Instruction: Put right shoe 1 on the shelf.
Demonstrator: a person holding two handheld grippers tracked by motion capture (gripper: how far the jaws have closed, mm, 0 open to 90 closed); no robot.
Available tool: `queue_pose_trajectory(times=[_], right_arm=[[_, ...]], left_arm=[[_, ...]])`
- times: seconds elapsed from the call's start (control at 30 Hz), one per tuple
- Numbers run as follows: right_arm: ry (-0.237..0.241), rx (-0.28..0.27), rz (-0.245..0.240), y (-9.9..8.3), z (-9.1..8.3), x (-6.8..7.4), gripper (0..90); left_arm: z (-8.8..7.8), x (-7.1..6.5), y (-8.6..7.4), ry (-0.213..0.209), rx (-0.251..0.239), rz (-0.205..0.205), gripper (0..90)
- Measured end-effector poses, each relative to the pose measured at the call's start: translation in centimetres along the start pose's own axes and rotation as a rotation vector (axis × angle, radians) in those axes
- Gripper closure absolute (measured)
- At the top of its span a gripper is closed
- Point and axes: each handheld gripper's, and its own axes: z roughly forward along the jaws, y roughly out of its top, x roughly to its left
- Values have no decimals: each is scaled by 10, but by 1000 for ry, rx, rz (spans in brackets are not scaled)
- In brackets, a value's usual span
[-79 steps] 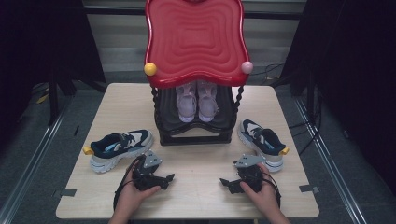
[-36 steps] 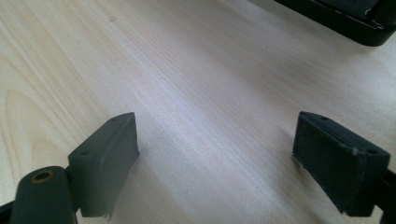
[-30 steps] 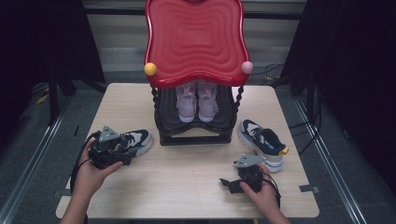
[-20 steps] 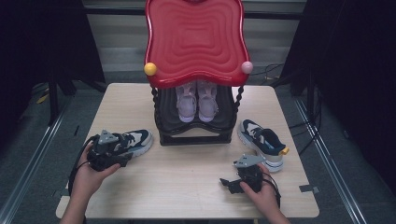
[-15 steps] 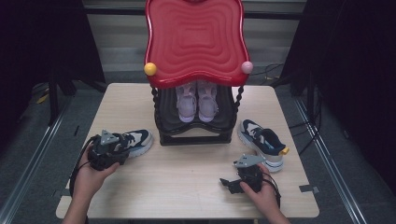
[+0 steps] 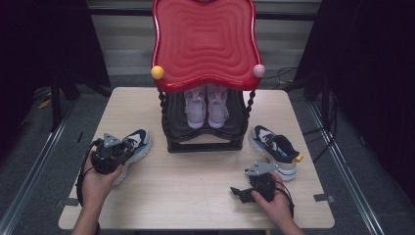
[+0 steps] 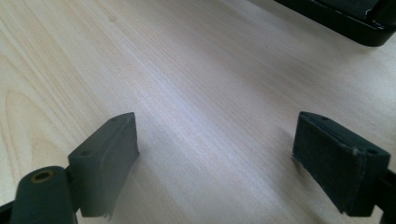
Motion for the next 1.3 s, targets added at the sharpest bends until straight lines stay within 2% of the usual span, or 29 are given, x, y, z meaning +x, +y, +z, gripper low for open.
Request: queue_pose_trajectory(times=[0.03,0.13,0.23,0.3,0.33,0.4,0.43,0.5,0.53,0.6,0.67,0.73,0.77,0.8,0.83,0.87,0.93,1.0,1.07,1.13,1.3], right_arm=[[0,0,0,0,0,0,135],[0,1,2,0,0,0,135],[0,1,-1,0,0,0,135],[-1,2,3,0,0,0,135],[-1,2,3,0,0,0,135],[0,1,-1,0,0,0,135],[0,1,-1,0,0,0,135],[0,1,1,0,0,0,135],[0,1,-1,0,0,0,135],[0,1,1,0,0,0,135],[0,1,-1,0,0,0,135],[0,0,0,0,0,0,135],[0,0,0,0,0,0,135],[0,1,1,0,0,0,135],[0,0,0,0,0,0,135],[1,1,1,0,0,0,135],[0,1,2,0,0,0,135],[1,0,0,0,0,0,135],[0,1,1,0,0,0,135],[0,1,2,0,0,0,135],[0,1,0,0,0,0,135]], left_arm=[[0,0,0,0,0,0,820],[5,-3,4,32,-10,-42,818],[9,-8,6,36,-2,-38,798],[10,-9,6,24,-5,-35,725],[9,-10,5,19,-8,-32,725],[8,-10,5,6,-13,-33,617],[6,-10,5,6,-16,-22,617],[3,-8,5,3,-13,-15,522],[1,-8,6,-1,-19,-23,522],[-3,-4,6,12,-12,-7,459],[-7,-1,4,17,-17,-8,457],[-7,-1,1,0,16,5,445],[-7,-1,1,0,16,5,454],[-7,-5,-1,-16,37,33,452],[-8,-7,-1,-19,38,39,464],[-8,-7,-1,-19,38,39,471],[-10,-10,0,-54,34,23,474],[-9,-14,1,-38,43,39,488],[-9,-16,1,-44,47,37,496],[-10,-17,2,-50,51,15,493],[-13,-18,2,-63,58,34,497]])
